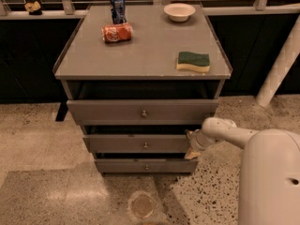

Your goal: Open middle drawer

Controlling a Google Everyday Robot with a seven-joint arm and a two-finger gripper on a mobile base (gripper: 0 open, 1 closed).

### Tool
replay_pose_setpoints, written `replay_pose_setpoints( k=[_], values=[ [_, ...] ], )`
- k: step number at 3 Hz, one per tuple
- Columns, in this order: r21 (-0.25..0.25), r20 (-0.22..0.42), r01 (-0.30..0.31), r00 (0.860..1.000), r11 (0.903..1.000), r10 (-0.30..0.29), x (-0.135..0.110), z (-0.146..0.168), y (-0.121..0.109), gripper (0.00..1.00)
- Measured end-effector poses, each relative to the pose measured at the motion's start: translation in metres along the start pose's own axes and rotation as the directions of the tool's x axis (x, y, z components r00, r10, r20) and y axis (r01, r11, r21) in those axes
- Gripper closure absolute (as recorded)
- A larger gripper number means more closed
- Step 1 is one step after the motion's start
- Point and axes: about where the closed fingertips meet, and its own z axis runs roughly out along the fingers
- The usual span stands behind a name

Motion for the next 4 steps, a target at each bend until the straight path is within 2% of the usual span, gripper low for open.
replay_pose_setpoints(
  k=[2, 3, 4],
  values=[
    [0.000, 0.000, 0.000, 1.000, 1.0000, 0.000, 0.000, 0.000, 0.000, 0.88],
    [0.000, 0.000, 0.000, 1.000, 1.0000, 0.000, -0.004, -0.008, -0.002, 1.00],
    [0.000, 0.000, 0.000, 1.000, 1.0000, 0.000, -0.006, -0.015, -0.005, 1.00]
  ],
)
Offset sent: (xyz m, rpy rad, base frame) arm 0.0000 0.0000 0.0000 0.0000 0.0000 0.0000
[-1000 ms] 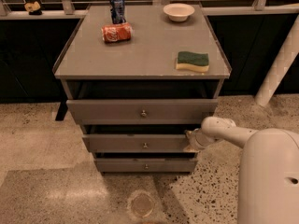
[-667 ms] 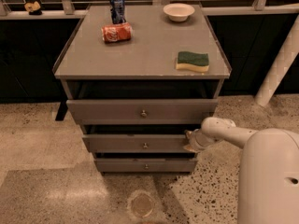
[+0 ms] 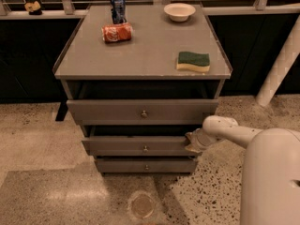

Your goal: Open middle drawer

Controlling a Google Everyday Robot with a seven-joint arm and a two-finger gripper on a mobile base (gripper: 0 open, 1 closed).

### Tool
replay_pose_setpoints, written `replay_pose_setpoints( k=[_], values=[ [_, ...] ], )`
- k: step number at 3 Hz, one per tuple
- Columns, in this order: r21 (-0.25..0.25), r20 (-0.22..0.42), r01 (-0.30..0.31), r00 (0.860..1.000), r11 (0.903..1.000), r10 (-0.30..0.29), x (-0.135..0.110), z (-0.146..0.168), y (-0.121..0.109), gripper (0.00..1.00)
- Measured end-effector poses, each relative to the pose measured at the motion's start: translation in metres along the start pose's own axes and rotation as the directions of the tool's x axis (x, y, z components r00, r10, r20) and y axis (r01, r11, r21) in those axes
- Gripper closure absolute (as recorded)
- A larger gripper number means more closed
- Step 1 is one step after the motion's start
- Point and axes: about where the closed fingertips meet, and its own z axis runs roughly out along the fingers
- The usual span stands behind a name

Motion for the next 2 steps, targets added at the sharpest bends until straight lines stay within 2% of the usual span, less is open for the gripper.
replay_pose_setpoints(
  k=[1, 2],
  values=[
    [0.000, 0.000, 0.000, 1.000, 1.0000, 0.000, -0.001, -0.004, -0.002, 1.00],
    [0.031, 0.002, -0.009, 1.000, 0.9995, 0.009, -0.002, -0.016, -0.004, 1.00]
  ],
)
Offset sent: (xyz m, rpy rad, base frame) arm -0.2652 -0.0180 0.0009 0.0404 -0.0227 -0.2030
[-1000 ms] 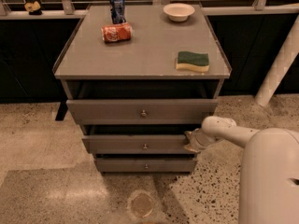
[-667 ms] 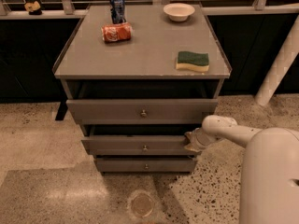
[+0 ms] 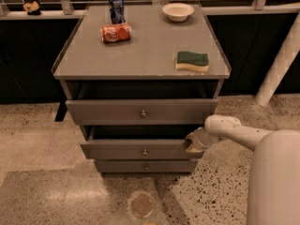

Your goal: Open middle drawer

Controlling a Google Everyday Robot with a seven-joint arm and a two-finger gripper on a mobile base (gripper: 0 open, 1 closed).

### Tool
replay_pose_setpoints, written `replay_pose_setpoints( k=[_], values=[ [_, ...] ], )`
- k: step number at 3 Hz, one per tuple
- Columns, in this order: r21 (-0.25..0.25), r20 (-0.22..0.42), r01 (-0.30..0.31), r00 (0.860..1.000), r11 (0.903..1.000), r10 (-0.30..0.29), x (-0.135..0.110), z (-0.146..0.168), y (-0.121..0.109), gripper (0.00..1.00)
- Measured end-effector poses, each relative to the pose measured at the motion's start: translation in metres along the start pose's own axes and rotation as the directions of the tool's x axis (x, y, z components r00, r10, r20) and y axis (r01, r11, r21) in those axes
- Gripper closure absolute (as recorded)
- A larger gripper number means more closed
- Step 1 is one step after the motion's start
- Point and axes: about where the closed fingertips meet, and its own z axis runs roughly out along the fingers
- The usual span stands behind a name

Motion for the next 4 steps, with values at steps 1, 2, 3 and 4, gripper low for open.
replay_pose_setpoints(
  k=[1, 2, 3, 4],
  values=[
    [0.005, -0.004, -0.013, 1.000, 0.9999, 0.013, 0.000, -0.005, 0.014, 1.00],
    [0.005, -0.004, -0.013, 1.000, 0.9999, 0.013, 0.000, -0.005, 0.014, 1.00],
    [-0.033, -0.017, -0.007, 1.000, 0.9994, 0.007, 0.002, 0.000, 0.025, 1.00],
    [-0.091, -0.013, -0.010, 1.000, 0.9958, 0.009, 0.006, 0.003, 0.052, 1.00]
  ],
)
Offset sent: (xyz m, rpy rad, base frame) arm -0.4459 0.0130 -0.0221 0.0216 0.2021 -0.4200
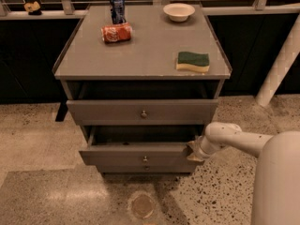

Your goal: Open middle drawer

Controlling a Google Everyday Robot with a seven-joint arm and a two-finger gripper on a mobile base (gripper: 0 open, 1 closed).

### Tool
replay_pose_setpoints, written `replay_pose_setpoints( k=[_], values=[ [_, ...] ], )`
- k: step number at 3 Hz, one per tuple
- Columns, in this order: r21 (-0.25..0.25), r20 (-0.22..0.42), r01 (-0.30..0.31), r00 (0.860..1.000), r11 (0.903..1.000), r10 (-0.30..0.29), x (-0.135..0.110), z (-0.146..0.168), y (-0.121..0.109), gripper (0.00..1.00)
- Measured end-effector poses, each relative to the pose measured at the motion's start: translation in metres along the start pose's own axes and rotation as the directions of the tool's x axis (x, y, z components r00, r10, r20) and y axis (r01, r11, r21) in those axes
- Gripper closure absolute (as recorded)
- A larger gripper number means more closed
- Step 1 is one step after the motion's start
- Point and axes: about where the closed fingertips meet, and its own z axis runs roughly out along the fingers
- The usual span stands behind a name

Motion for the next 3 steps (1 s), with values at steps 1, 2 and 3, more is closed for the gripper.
replay_pose_setpoints(
  k=[1, 2, 3],
  values=[
    [0.000, 0.000, 0.000, 1.000, 1.0000, 0.000, -0.002, -0.006, -0.001, 1.00],
    [0.021, 0.001, -0.016, 1.000, 0.9997, 0.016, -0.002, -0.017, 0.009, 1.00],
    [0.021, 0.001, -0.016, 1.000, 0.9997, 0.016, -0.002, -0.017, 0.009, 1.00]
  ],
)
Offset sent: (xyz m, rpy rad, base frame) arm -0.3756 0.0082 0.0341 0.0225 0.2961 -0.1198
